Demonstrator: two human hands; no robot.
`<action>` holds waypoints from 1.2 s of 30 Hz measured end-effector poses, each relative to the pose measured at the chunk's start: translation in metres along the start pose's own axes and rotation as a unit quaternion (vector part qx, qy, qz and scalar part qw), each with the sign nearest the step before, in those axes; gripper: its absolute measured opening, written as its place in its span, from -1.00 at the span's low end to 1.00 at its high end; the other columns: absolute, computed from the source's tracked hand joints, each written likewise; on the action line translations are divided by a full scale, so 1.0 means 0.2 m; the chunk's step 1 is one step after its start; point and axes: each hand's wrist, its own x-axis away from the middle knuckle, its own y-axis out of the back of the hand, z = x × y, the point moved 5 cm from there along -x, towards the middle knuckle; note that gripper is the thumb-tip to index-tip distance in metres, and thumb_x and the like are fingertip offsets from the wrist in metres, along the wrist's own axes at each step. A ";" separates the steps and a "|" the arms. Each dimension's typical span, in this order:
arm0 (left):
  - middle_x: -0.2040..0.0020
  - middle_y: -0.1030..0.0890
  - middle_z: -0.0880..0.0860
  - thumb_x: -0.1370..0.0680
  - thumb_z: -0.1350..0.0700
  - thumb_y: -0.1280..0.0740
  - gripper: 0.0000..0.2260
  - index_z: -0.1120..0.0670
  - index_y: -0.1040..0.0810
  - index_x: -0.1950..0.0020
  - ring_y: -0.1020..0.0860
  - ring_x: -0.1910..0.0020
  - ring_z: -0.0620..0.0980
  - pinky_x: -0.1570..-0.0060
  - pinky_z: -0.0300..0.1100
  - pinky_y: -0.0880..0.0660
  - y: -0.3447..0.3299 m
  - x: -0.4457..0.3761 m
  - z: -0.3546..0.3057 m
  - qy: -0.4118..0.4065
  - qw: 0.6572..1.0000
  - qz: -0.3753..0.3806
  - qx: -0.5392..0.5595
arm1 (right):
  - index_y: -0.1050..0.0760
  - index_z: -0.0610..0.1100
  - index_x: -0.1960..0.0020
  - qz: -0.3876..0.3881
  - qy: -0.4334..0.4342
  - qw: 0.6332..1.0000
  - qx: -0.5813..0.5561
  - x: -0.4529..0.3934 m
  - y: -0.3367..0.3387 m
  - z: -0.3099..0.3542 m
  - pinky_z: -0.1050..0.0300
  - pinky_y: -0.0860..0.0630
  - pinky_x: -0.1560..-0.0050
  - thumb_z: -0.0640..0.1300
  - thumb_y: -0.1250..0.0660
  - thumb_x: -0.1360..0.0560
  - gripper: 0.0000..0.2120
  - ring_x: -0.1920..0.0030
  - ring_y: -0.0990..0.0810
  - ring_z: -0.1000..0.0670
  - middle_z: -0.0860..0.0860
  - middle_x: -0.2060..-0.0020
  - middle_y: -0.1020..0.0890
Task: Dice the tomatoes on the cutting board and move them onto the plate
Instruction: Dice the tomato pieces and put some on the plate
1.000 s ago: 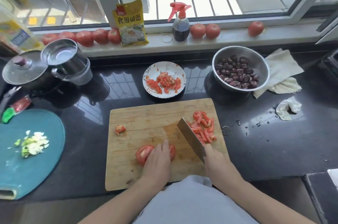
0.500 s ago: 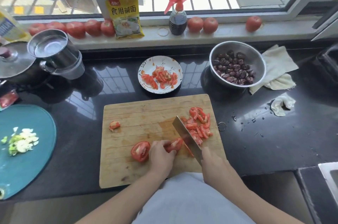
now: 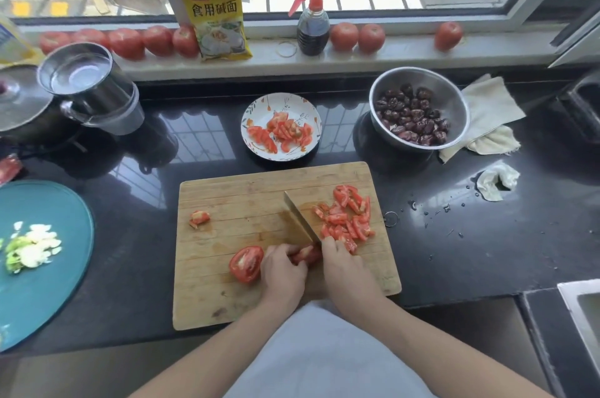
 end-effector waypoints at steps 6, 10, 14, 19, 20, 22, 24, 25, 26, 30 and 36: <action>-0.02 -0.56 -0.04 -0.54 0.18 -0.49 -0.83 0.07 -0.72 -0.13 -0.54 -0.14 0.00 -0.05 -0.30 -0.31 0.03 0.01 0.01 -0.008 1.000 -0.018 0.004 | -0.13 0.06 0.10 -0.006 -0.034 0.993 -0.113 0.04 0.00 -0.10 -0.11 -0.41 0.20 -0.27 -0.12 -0.53 -0.75 0.13 -0.48 -0.17 0.05 0.15 -0.42; -0.04 -0.54 -0.06 -0.54 0.18 -0.49 -0.83 0.06 -0.69 -0.13 -0.54 -0.14 -0.02 -0.06 -0.29 -0.34 0.03 0.02 0.02 -0.002 1.000 -0.014 0.006 | -0.09 0.08 0.15 -0.016 -0.011 0.995 -0.096 0.15 0.03 -0.15 -0.17 -0.44 0.14 -0.27 -0.08 -0.57 -0.71 0.18 -0.46 -0.16 0.09 0.21 -0.38; -0.03 -0.53 -0.06 -0.54 0.18 -0.51 -0.82 0.07 -0.67 -0.12 -0.55 -0.13 -0.01 -0.09 -0.24 -0.41 0.02 0.01 0.02 -0.006 1.000 -0.015 0.011 | -0.11 0.04 0.10 0.020 -0.005 0.998 -0.052 0.20 0.05 -0.10 -0.14 -0.43 0.10 -0.33 -0.01 -0.53 -0.74 0.11 -0.49 -0.22 0.08 0.13 -0.39; -0.04 -0.56 -0.03 -0.53 0.20 -0.49 -0.84 0.07 -0.68 -0.10 -0.56 -0.12 0.01 -0.13 -0.15 -0.47 0.01 0.01 0.03 -0.015 1.000 -0.011 0.013 | -0.06 0.02 0.11 0.031 -0.023 0.999 -0.038 0.23 0.09 -0.11 -0.12 -0.38 0.13 -0.37 0.02 -0.47 -0.71 0.16 -0.42 -0.22 0.08 0.19 -0.28; -0.04 -0.56 -0.02 -0.53 0.19 -0.49 -0.85 0.06 -0.68 -0.09 -0.57 -0.12 0.02 -0.14 -0.12 -0.50 0.01 0.01 0.03 -0.016 1.000 -0.011 0.014 | -0.05 0.03 0.13 0.028 -0.036 0.998 -0.047 0.23 0.09 -0.12 -0.09 -0.35 0.17 -0.37 0.02 -0.47 -0.71 0.19 -0.37 -0.20 0.09 0.22 -0.26; -0.04 -0.56 -0.03 -0.53 0.19 -0.49 -0.85 0.05 -0.68 -0.09 -0.57 -0.11 0.02 -0.14 -0.09 -0.51 0.02 0.01 0.03 -0.015 1.000 -0.010 0.013 | -0.05 0.03 0.14 0.022 -0.047 0.997 -0.055 0.22 0.08 -0.12 -0.09 -0.34 0.18 -0.38 0.02 -0.46 -0.70 0.22 -0.32 -0.20 0.08 0.24 -0.27; -0.04 -0.55 -0.03 -0.54 0.18 -0.48 -0.85 0.05 -0.68 -0.10 -0.56 -0.10 0.02 -0.13 -0.10 -0.50 0.01 0.01 0.04 -0.020 1.000 -0.007 0.011 | -0.08 0.02 0.12 0.013 -0.046 0.997 -0.060 0.21 0.08 -0.10 -0.14 -0.42 0.09 -0.38 0.01 -0.46 -0.71 0.22 -0.34 -0.21 0.06 0.19 -0.34; -0.04 -0.54 -0.03 -0.54 0.18 -0.47 -0.84 0.05 -0.68 -0.11 -0.56 -0.10 0.02 -0.12 -0.12 -0.50 0.01 0.01 0.04 -0.023 1.000 -0.007 0.009 | -0.10 0.01 0.10 0.012 -0.047 0.997 -0.063 0.21 0.08 -0.09 -0.16 -0.44 0.07 -0.38 0.01 -0.46 -0.72 0.19 -0.37 -0.21 0.03 0.15 -0.39; -0.05 -0.54 -0.03 -0.55 0.18 -0.47 -0.84 0.06 -0.68 -0.12 -0.55 -0.10 0.02 -0.10 -0.14 -0.48 0.02 0.01 0.03 -0.025 1.000 -0.007 0.006 | -0.12 0.00 0.07 0.012 -0.050 0.996 -0.066 0.20 0.08 -0.08 -0.17 -0.45 0.05 -0.38 0.01 -0.47 -0.73 0.15 -0.42 -0.21 0.01 0.10 -0.42; -0.04 -0.52 -0.04 -0.55 0.18 -0.47 -0.83 0.06 -0.68 -0.14 -0.54 -0.09 0.01 -0.06 -0.18 -0.45 0.02 0.01 0.04 -0.023 1.000 -0.005 0.001 | -0.14 -0.01 0.02 0.013 -0.057 0.996 -0.069 0.19 0.08 -0.06 -0.16 -0.45 0.05 -0.38 0.04 -0.47 -0.72 0.03 -0.51 -0.23 0.01 0.01 -0.44; -0.04 -0.51 -0.04 -0.54 0.20 -0.48 -0.84 0.05 -0.67 -0.11 -0.55 -0.08 0.03 -0.11 -0.11 -0.49 0.02 0.00 0.05 -0.028 1.000 0.002 0.002 | -0.08 0.00 0.12 0.046 -0.032 0.997 -0.062 0.22 0.00 -0.11 -0.07 -0.32 0.23 -0.37 0.04 -0.47 -0.73 0.16 -0.44 -0.21 0.03 0.17 -0.39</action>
